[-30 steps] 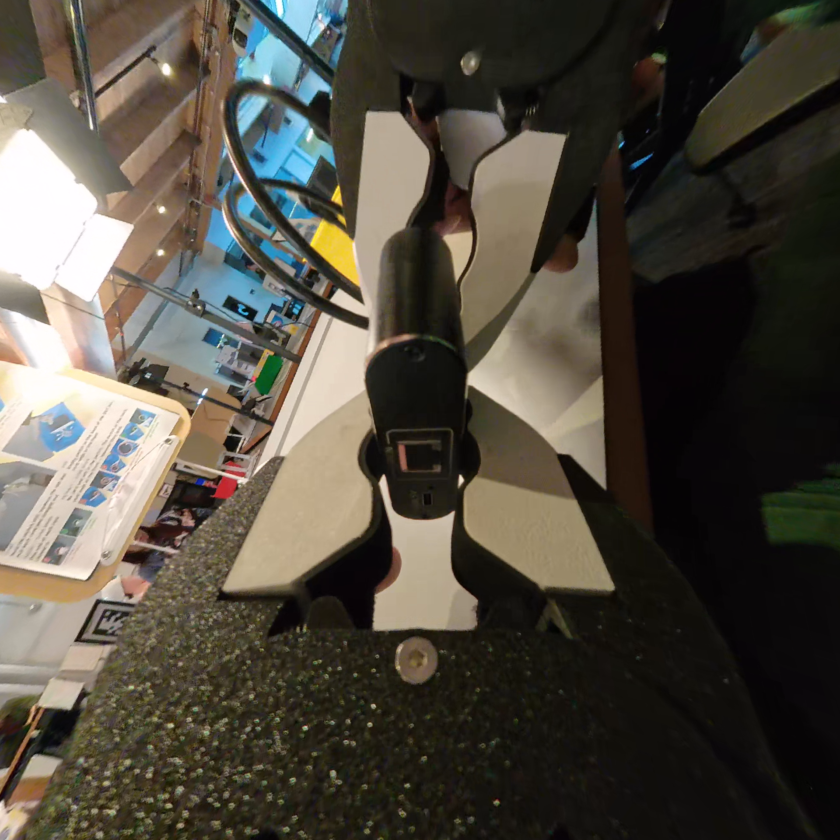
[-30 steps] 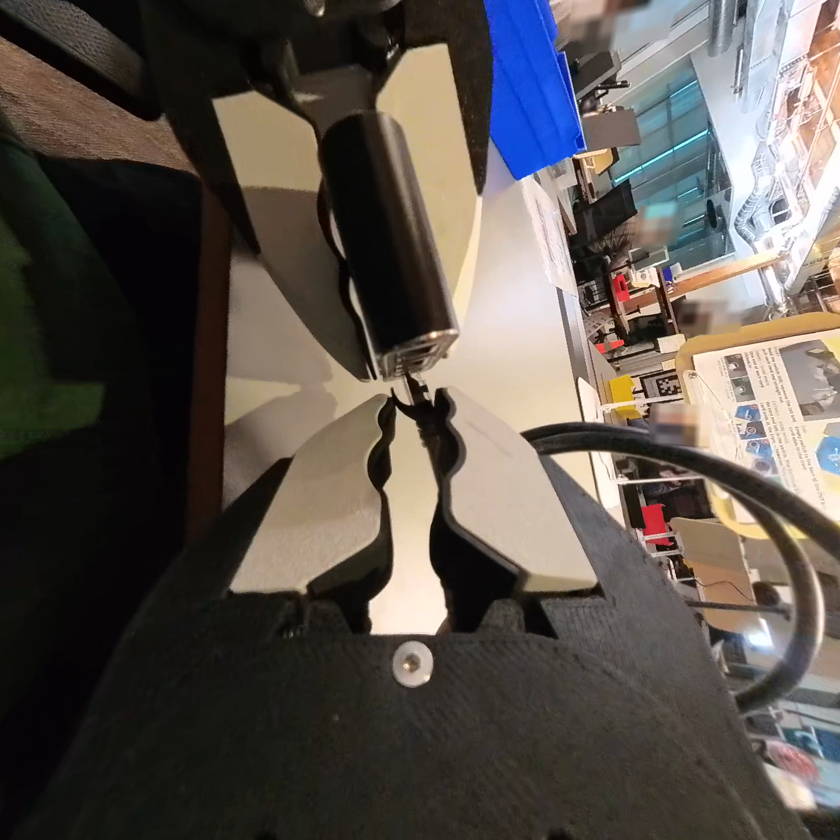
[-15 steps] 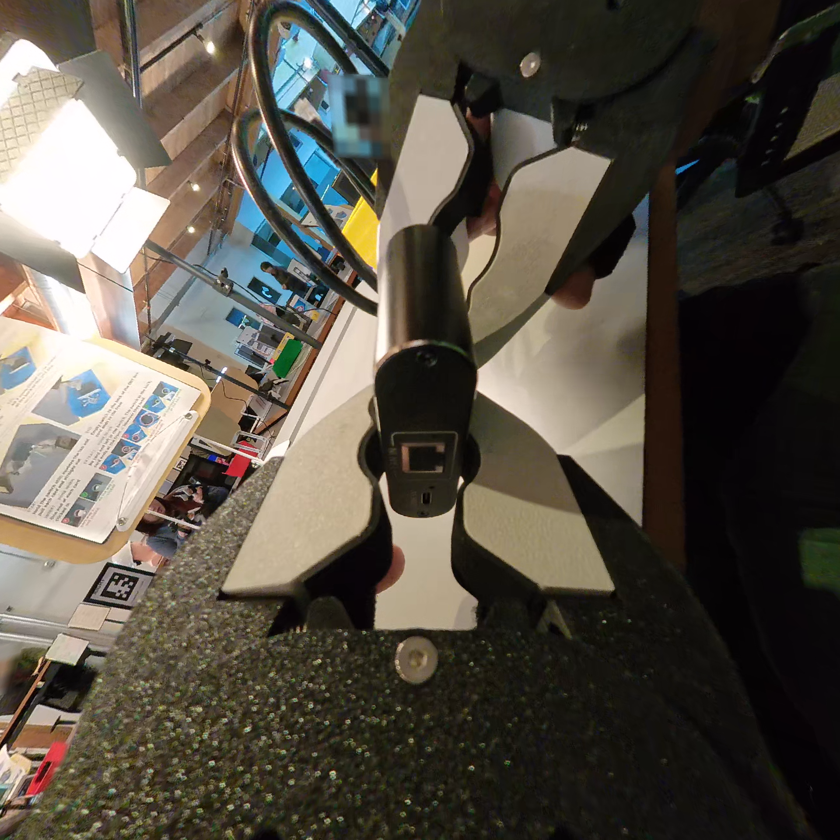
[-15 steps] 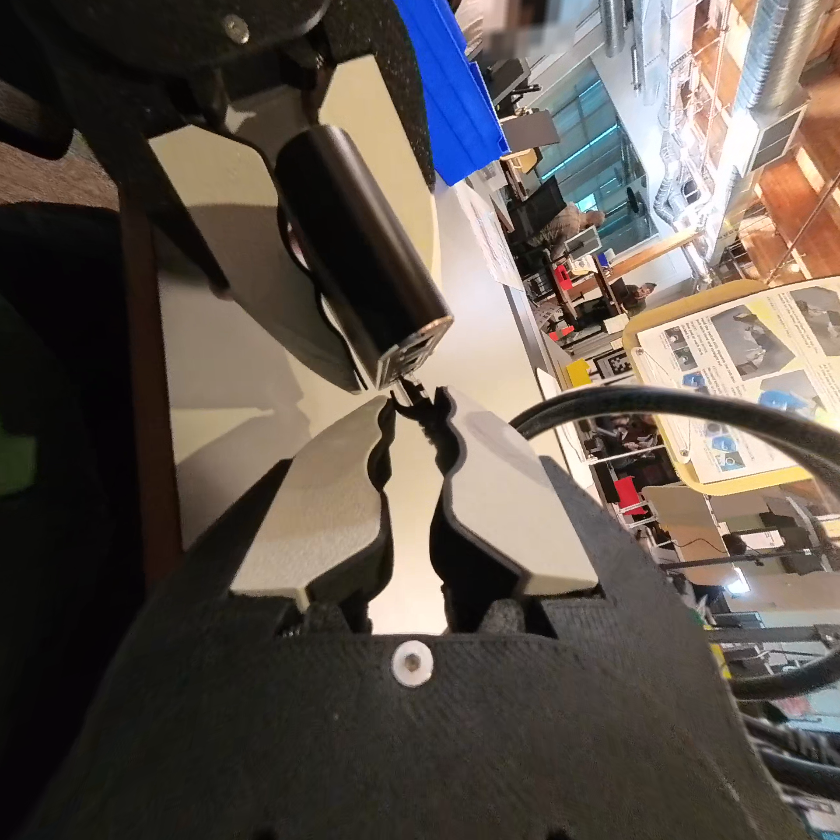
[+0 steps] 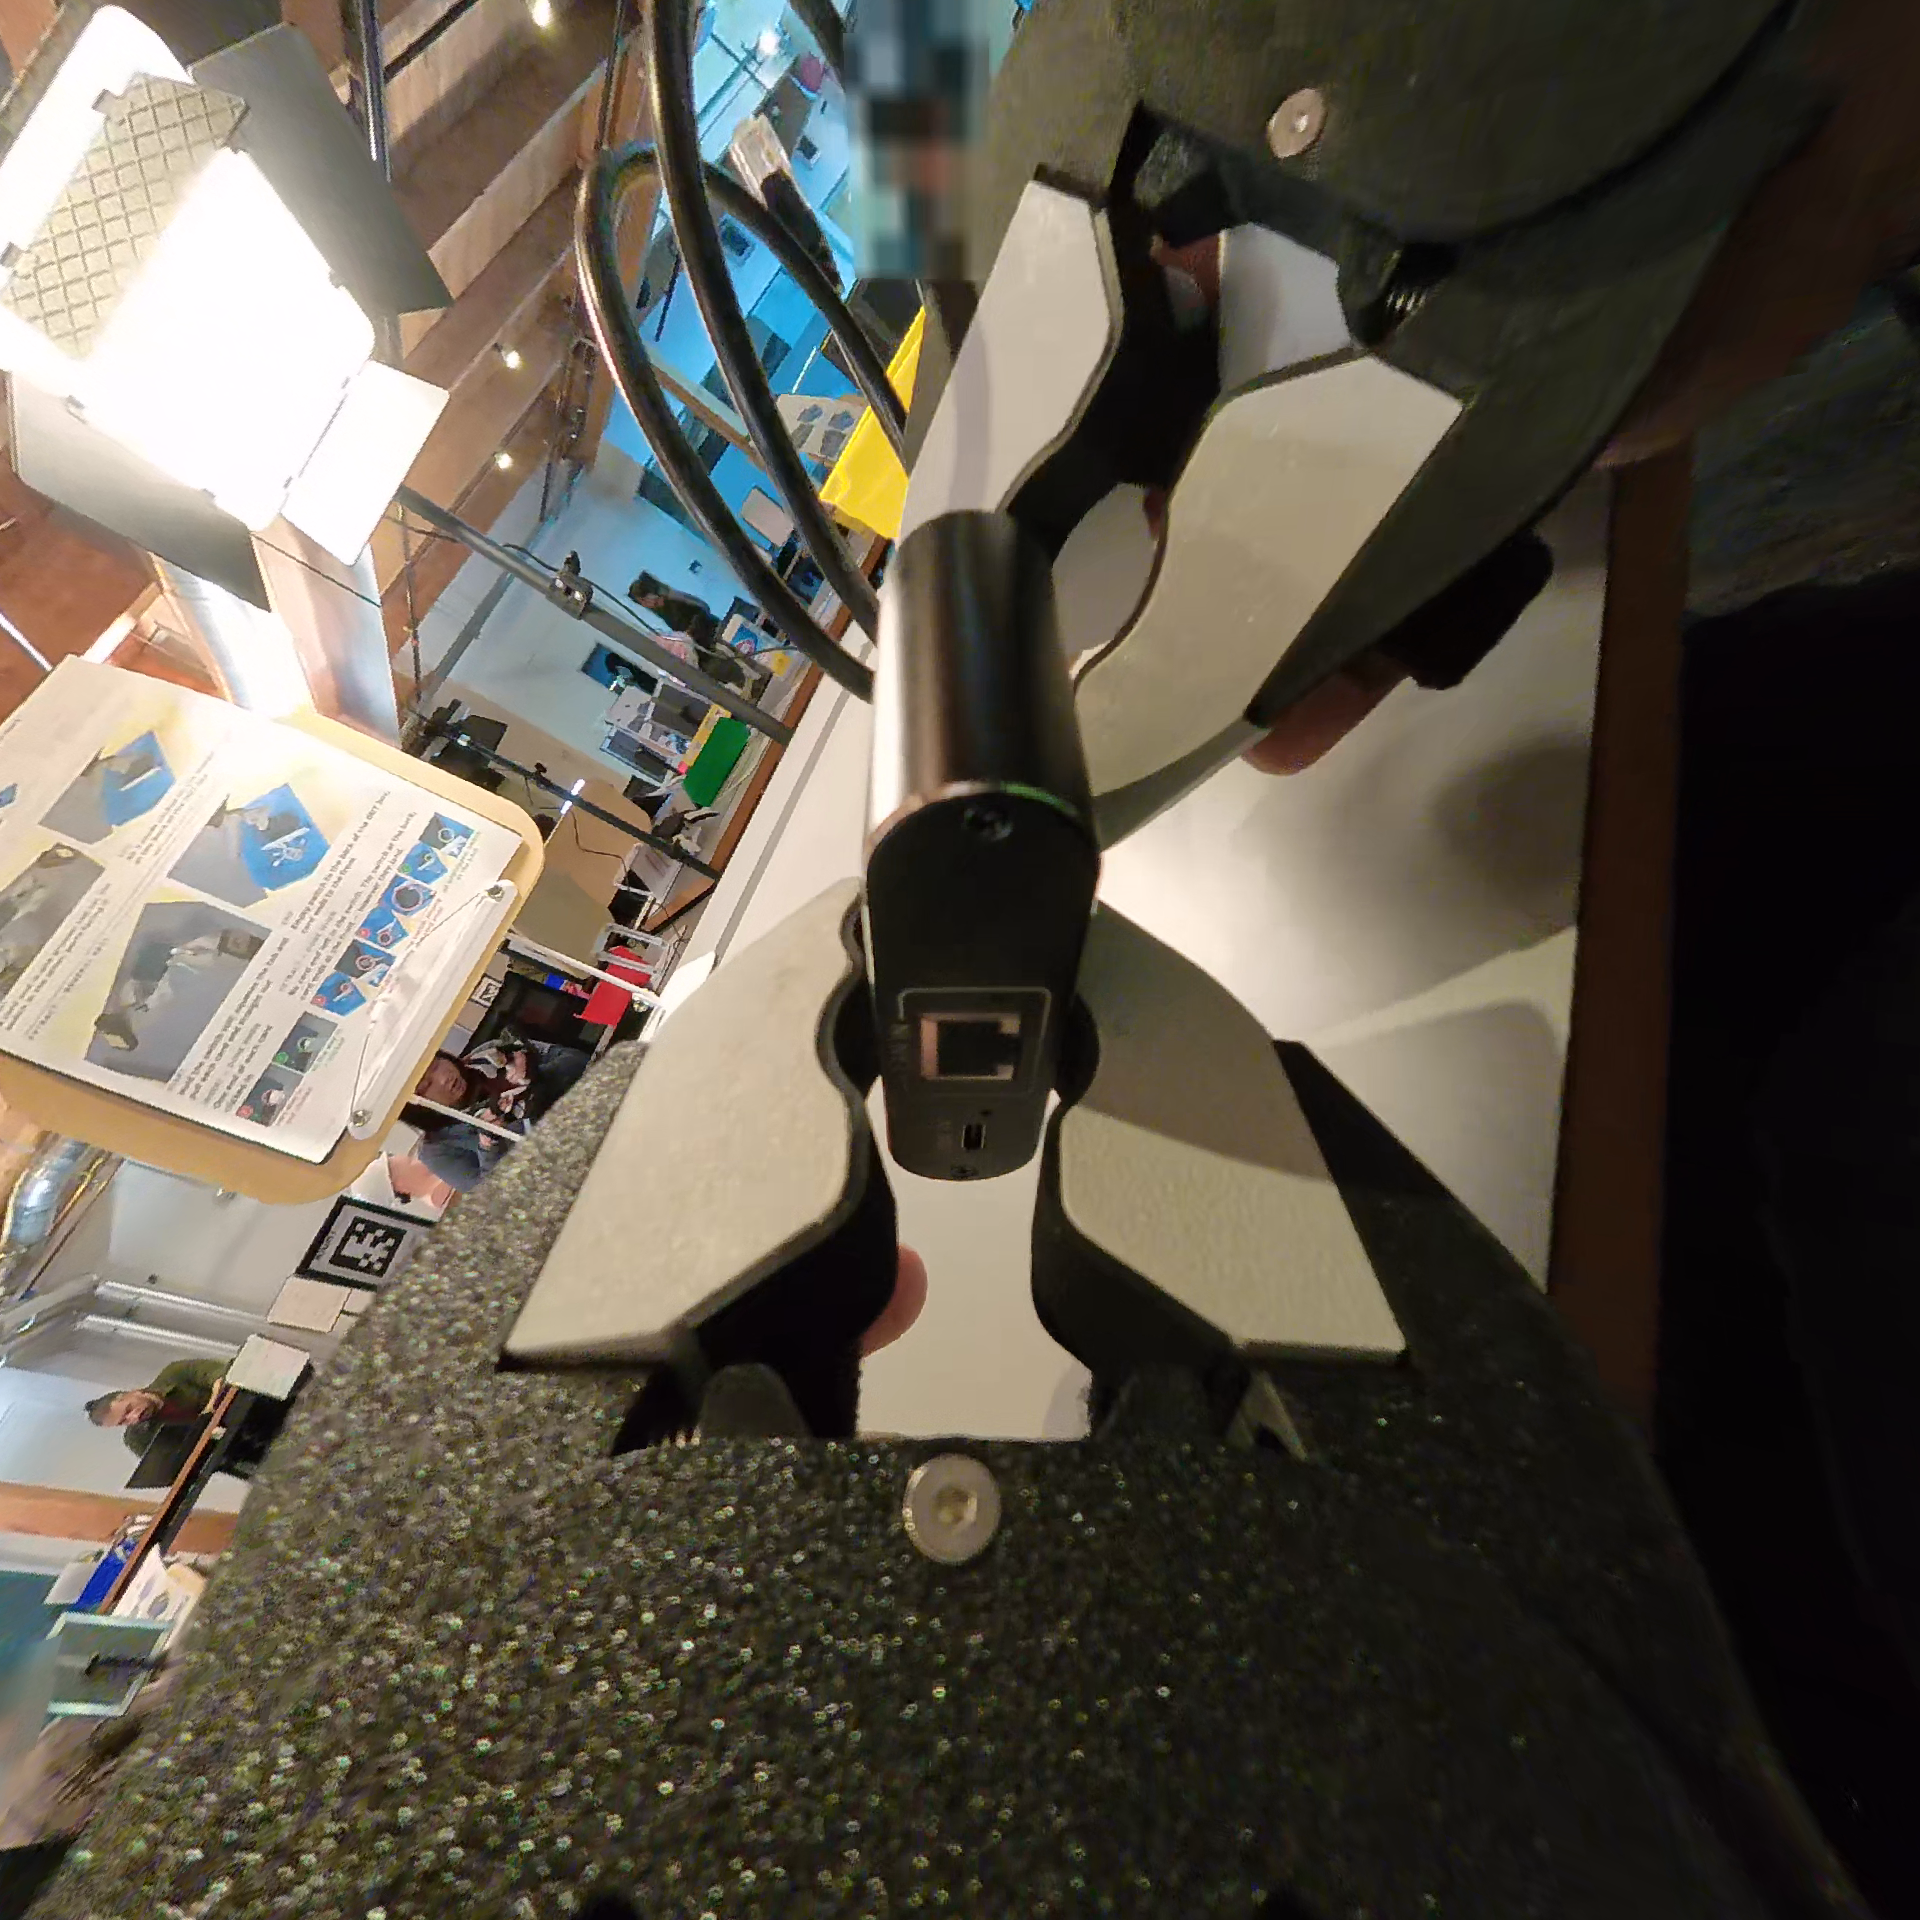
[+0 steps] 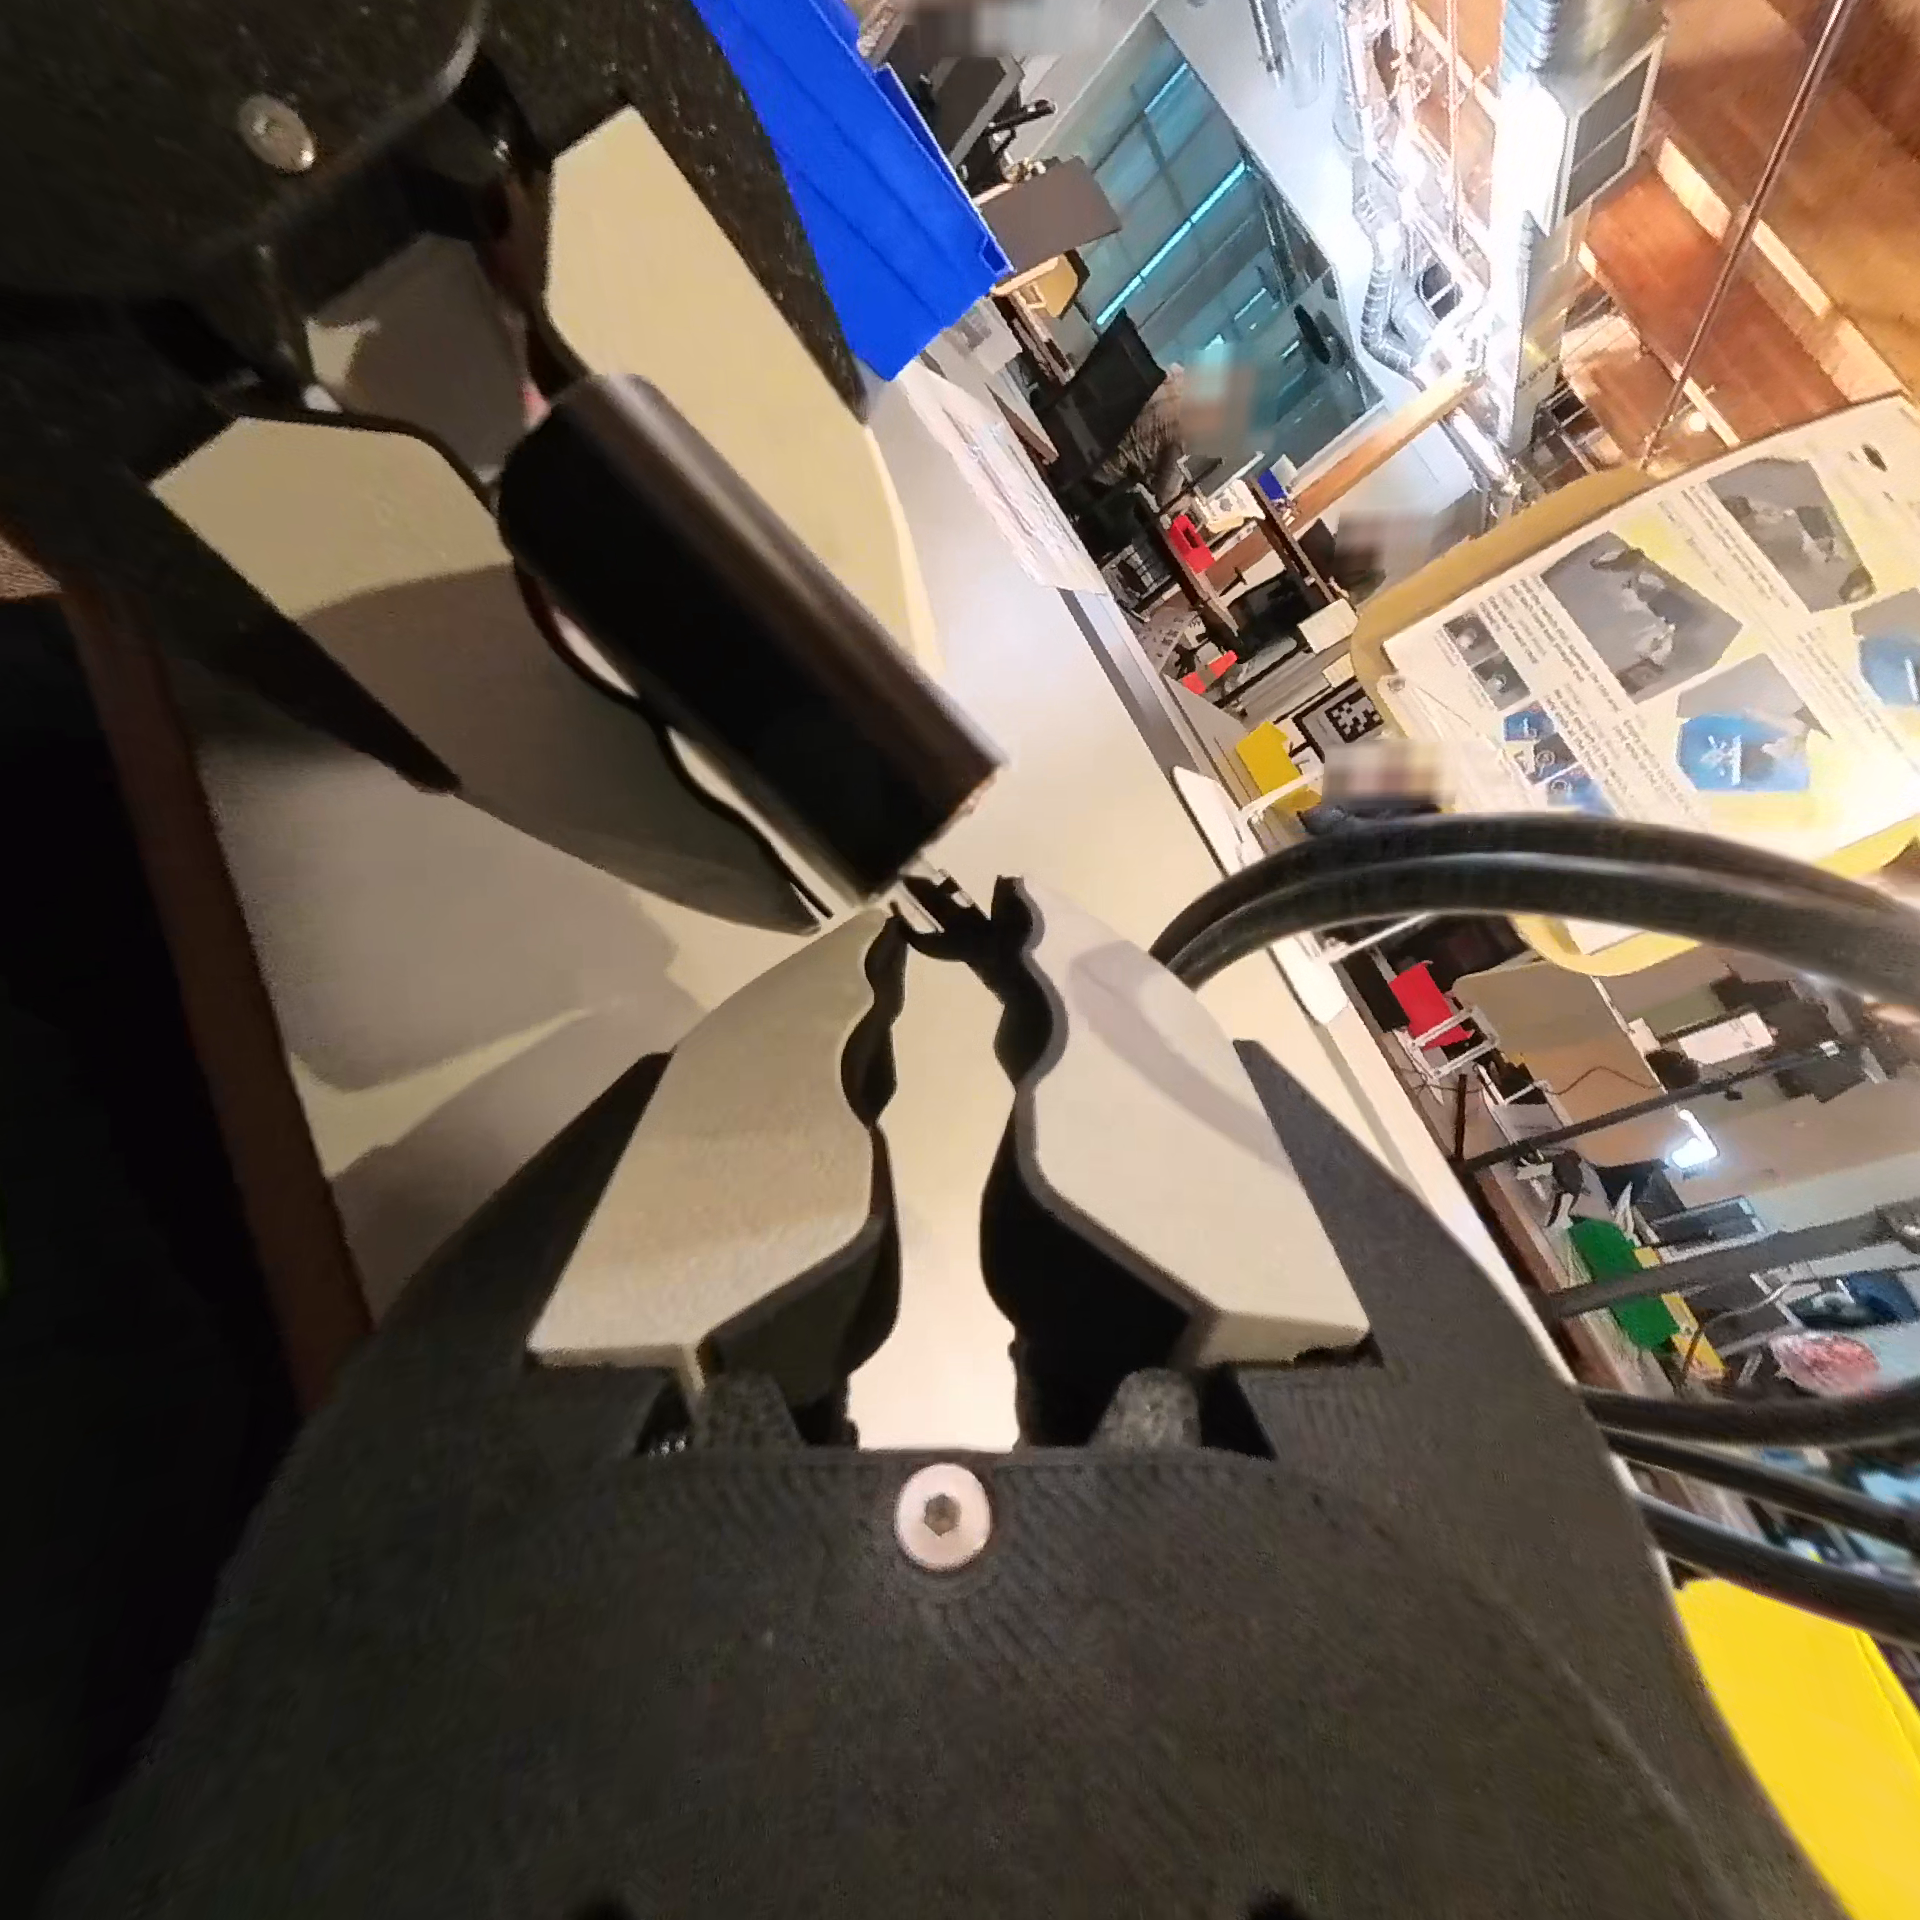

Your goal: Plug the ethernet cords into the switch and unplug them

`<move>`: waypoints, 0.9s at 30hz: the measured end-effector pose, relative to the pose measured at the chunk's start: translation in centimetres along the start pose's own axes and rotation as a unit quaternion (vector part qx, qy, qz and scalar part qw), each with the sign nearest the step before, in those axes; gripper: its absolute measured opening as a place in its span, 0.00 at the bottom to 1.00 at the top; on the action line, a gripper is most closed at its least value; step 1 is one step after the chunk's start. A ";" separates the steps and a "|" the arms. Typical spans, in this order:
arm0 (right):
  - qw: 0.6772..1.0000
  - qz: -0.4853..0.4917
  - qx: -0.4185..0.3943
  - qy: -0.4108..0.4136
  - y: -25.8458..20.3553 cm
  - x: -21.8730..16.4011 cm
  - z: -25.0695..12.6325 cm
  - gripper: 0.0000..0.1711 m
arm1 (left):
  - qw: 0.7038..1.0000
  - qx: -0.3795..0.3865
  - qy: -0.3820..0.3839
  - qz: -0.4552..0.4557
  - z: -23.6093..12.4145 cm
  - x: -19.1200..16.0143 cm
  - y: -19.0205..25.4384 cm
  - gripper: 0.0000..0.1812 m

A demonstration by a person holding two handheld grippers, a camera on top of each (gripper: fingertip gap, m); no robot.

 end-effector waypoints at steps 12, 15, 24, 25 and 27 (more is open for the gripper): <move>0.999 -0.015 0.030 -0.002 -0.2 0.2 -0.3 0.10 | 1.000 -0.014 0.021 0.006 -0.5 0.2 0.3 0.16; 0.997 0.049 0.063 0.008 0.1 0.6 -0.6 0.10 | 0.999 -0.014 0.036 -0.008 -0.7 0.6 0.0 0.16; 0.997 -0.073 -0.024 -0.007 0.1 1.3 -1.2 0.10 | 0.997 -0.027 0.061 -0.029 -1.3 0.9 -0.3 0.16; 0.997 -0.072 -0.021 -0.004 0.0 1.4 -1.3 0.10 | 0.997 -0.027 0.064 -0.028 -1.3 1.0 -0.3 0.16; 1.000 -0.017 0.021 0.013 0.2 1.5 -1.6 0.10 | 0.996 -0.028 0.074 -0.032 -1.5 1.2 -0.4 0.16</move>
Point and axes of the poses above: each gripper's, where its closed fingertips meet, z out along the fingers, x out of its top, y = z × x across the jaws, the point moved 2 cm from there along -z, back along the fingers, and after that the axes turned 10 degrees about -y, right-handed, at the moved point
